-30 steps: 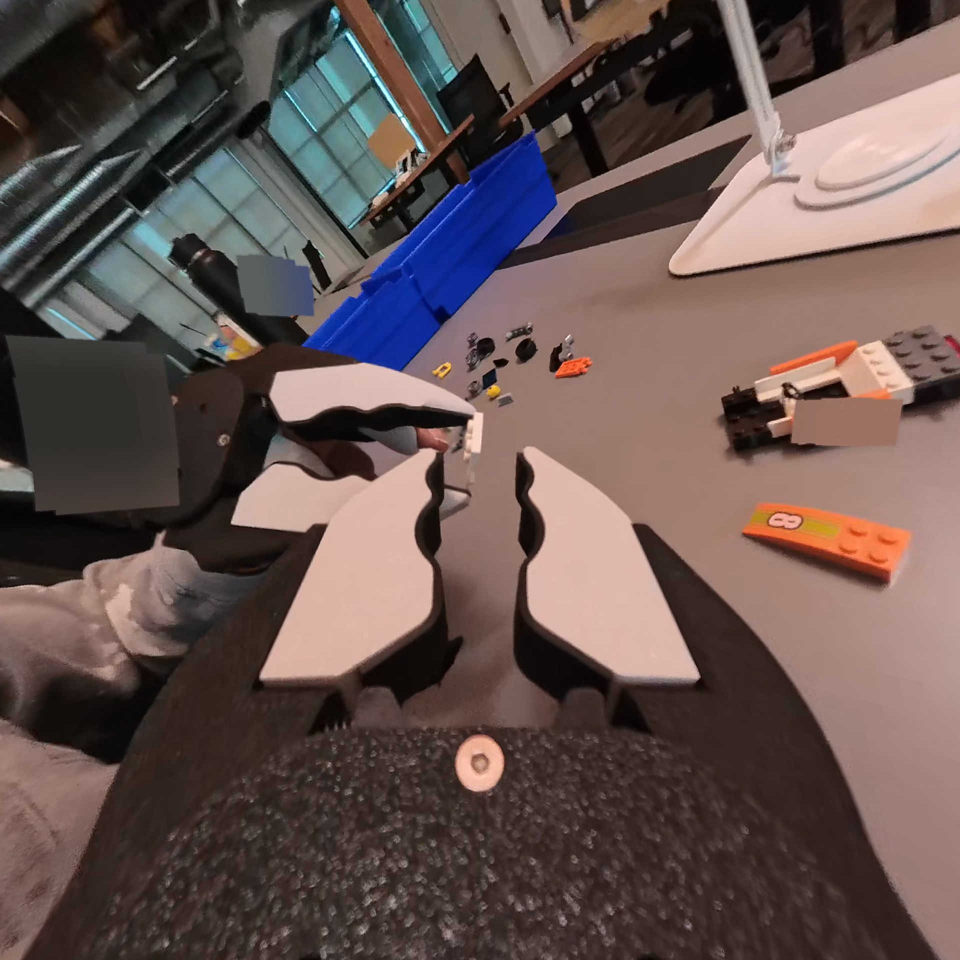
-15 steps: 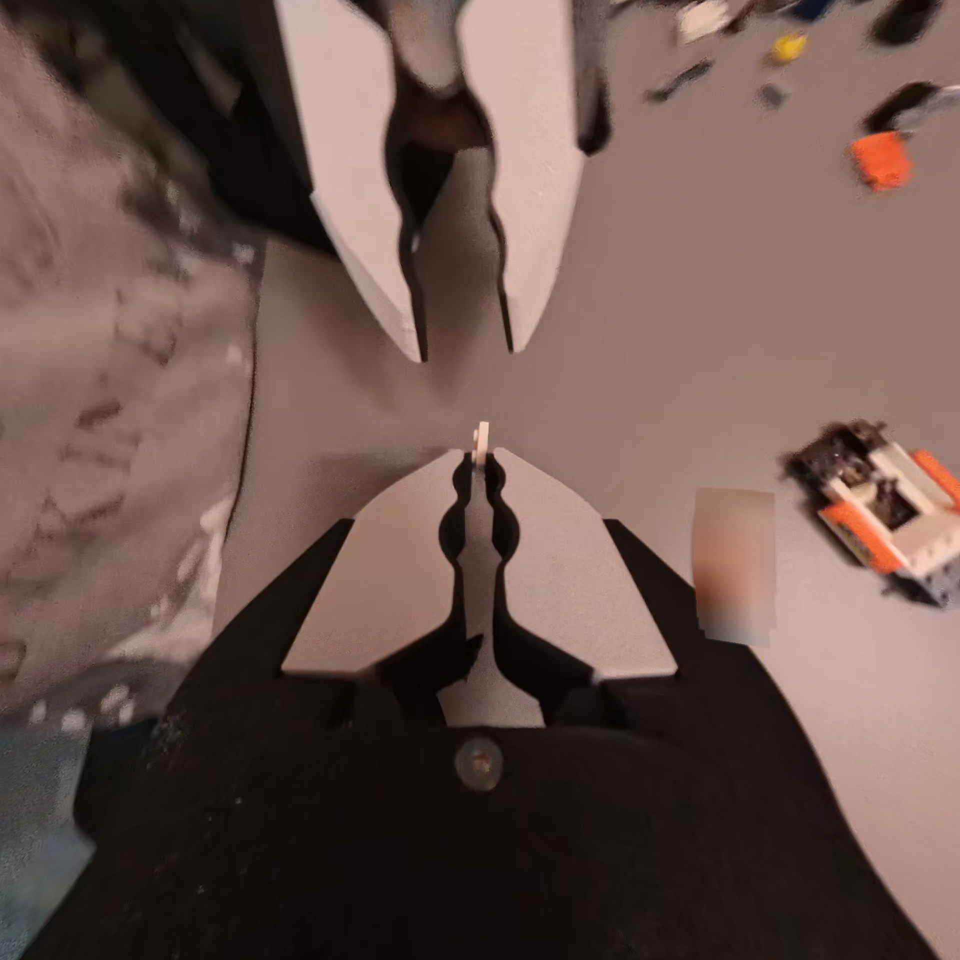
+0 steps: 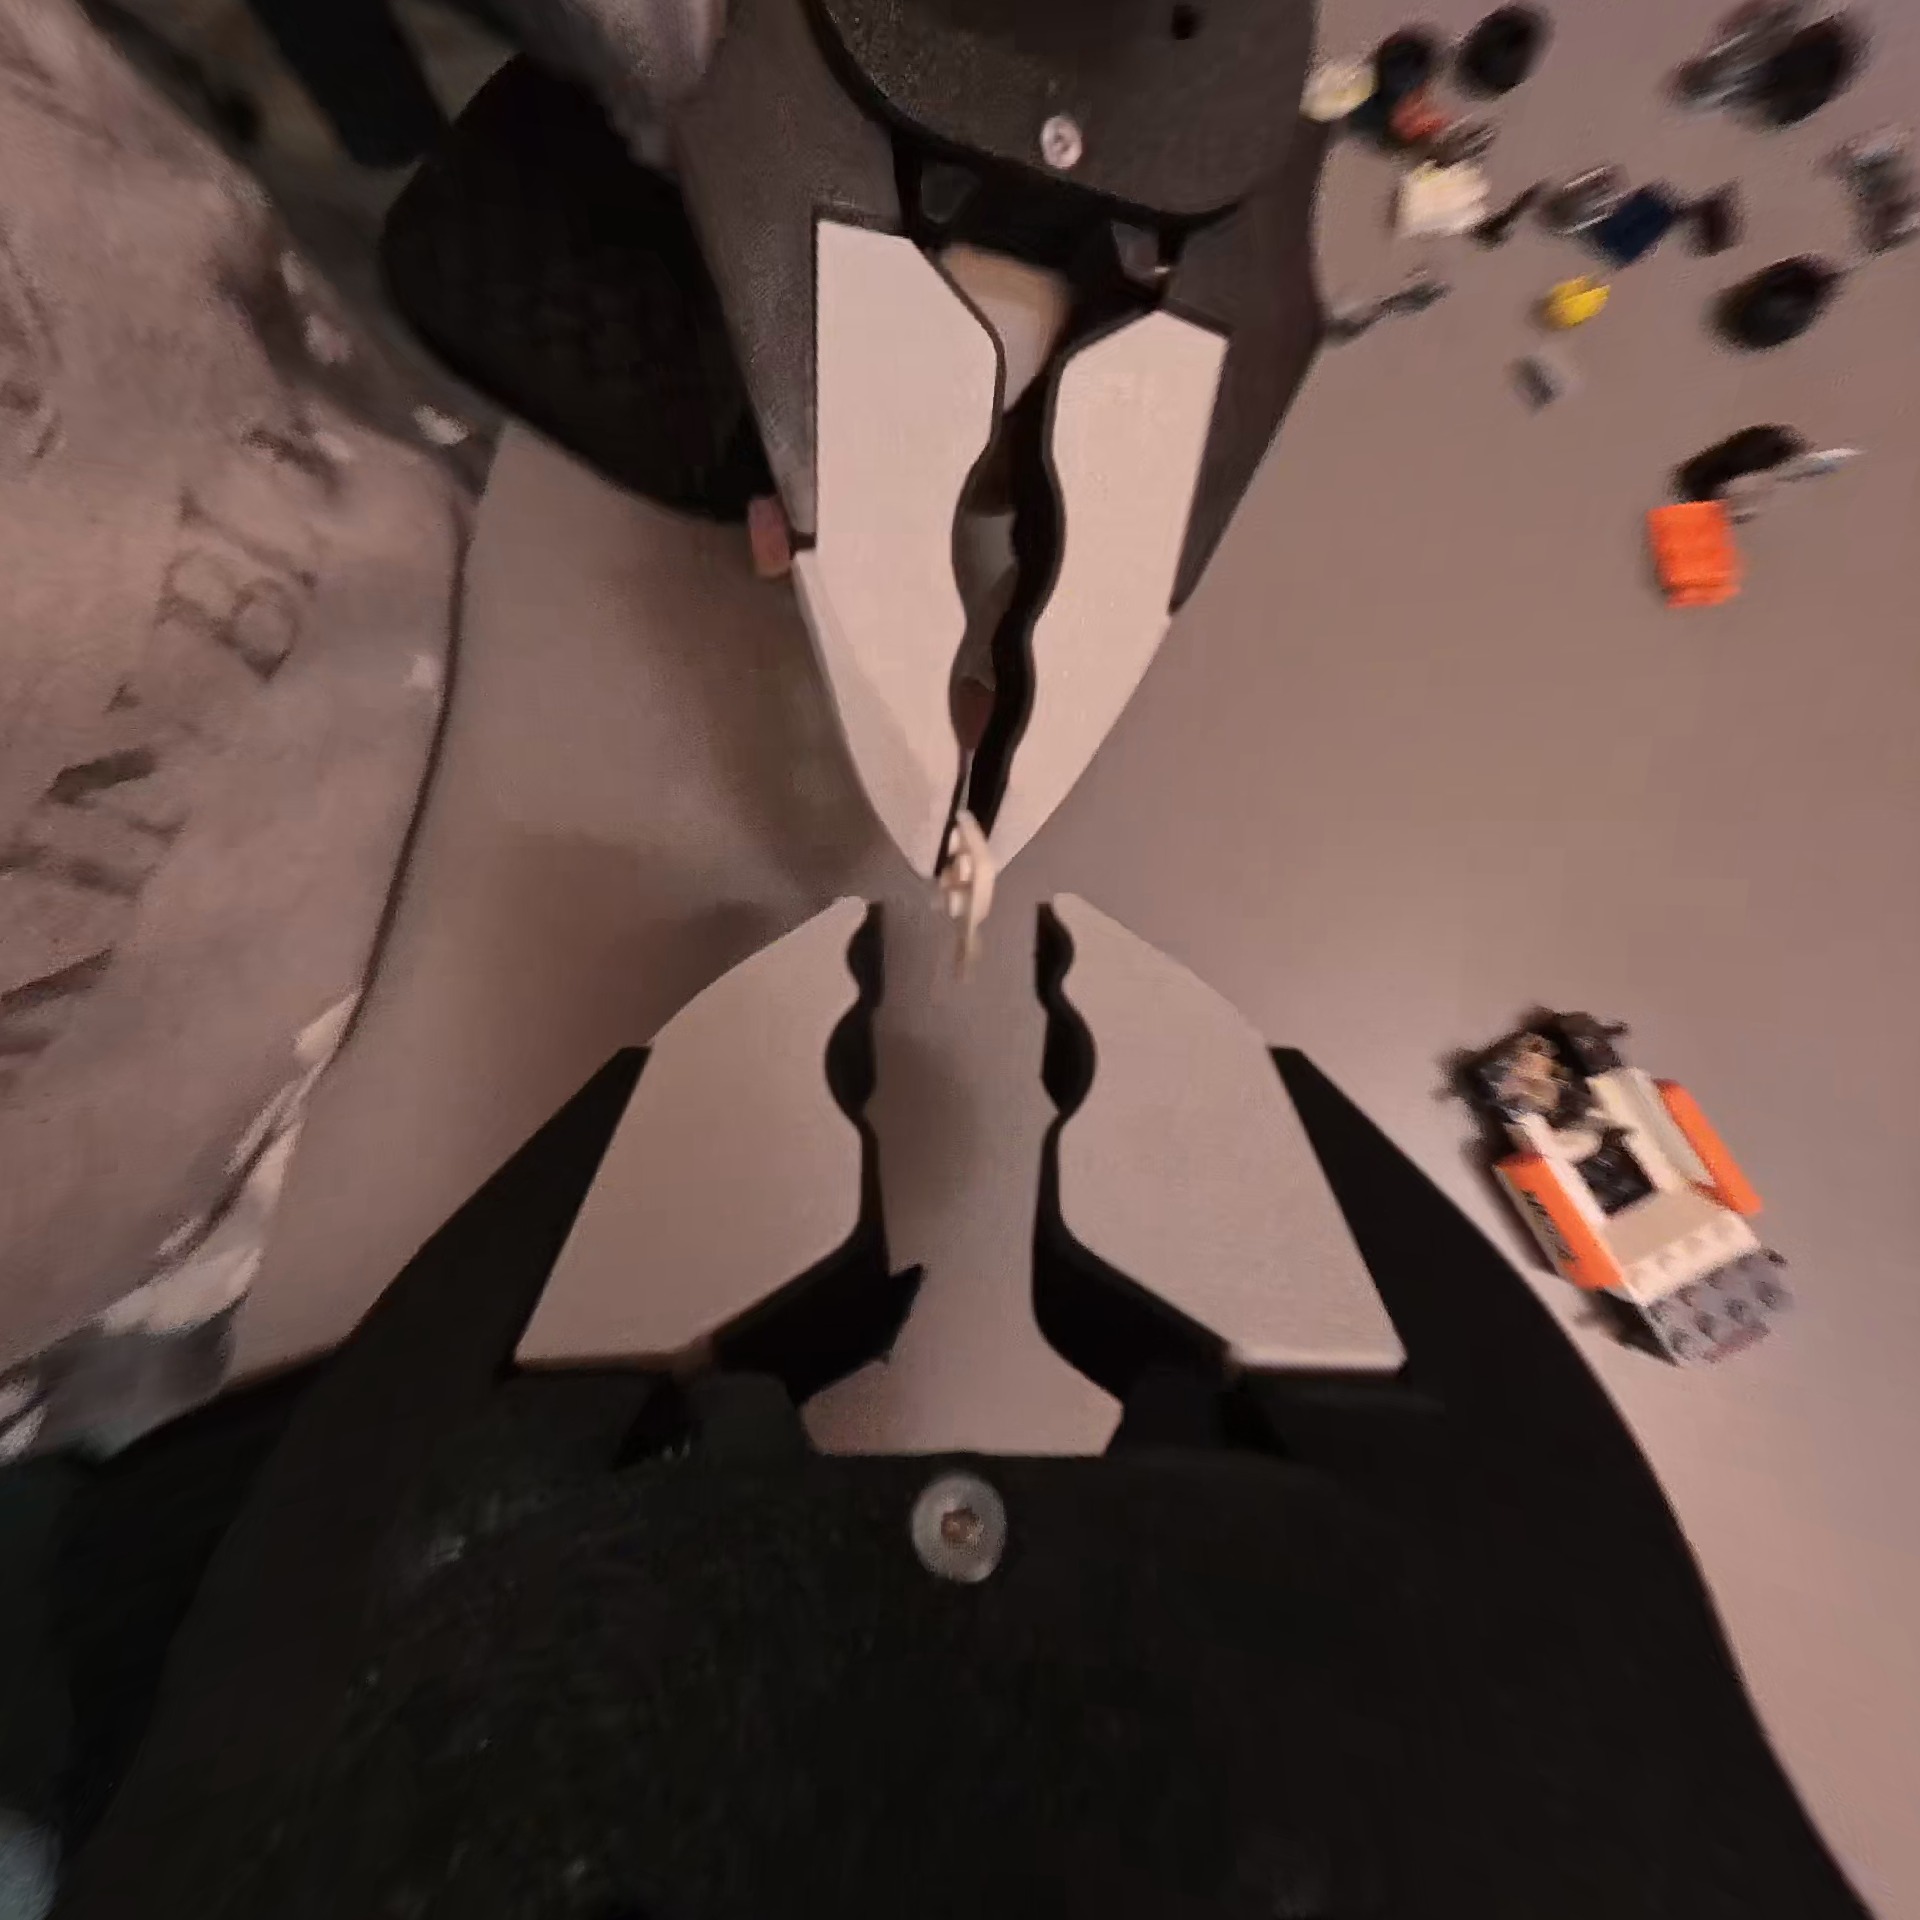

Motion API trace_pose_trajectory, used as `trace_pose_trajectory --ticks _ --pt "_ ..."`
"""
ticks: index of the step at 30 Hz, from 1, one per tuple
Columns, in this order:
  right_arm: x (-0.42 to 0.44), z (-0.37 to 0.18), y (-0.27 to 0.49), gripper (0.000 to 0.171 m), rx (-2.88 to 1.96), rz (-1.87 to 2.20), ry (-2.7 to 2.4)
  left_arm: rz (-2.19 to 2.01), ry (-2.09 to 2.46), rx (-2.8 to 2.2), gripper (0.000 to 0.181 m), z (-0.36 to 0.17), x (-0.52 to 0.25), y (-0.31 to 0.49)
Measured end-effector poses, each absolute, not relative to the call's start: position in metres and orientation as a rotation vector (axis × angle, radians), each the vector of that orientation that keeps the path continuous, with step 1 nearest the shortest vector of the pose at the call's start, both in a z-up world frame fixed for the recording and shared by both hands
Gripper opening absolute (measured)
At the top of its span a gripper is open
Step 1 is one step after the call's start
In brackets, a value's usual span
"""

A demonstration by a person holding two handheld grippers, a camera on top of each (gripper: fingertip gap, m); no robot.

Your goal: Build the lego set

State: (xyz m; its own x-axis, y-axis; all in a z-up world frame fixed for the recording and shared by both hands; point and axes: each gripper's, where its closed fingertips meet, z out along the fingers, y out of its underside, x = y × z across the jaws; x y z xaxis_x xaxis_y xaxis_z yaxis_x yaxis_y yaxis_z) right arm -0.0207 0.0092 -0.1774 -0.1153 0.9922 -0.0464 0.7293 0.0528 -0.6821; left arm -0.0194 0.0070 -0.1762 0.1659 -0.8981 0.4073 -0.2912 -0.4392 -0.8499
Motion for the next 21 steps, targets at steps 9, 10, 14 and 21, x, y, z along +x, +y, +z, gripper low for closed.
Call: trace_pose_trajectory --ticks 9,10,14,21 --pt "-0.032 -0.162 0.038 0.035 -1.496 0.326 -1.368 -1.602 0.601 -1.858 0.004 -0.16 -0.022 0.032" --pt "-0.031 -0.163 0.039 0.027 -1.475 0.276 -1.391 -1.632 0.575 -1.873 0.004 -0.161 -0.021 0.031" --pt "-0.029 -0.166 0.035 0.025 -1.496 0.303 -1.502 -1.695 0.543 -1.891 0.005 -0.164 -0.019 0.027" --pt "-0.022 -0.194 0.031 0.0 -1.507 0.39 -1.917 -1.345 0.625 -1.889 0.019 -0.174 -0.042 0.053"
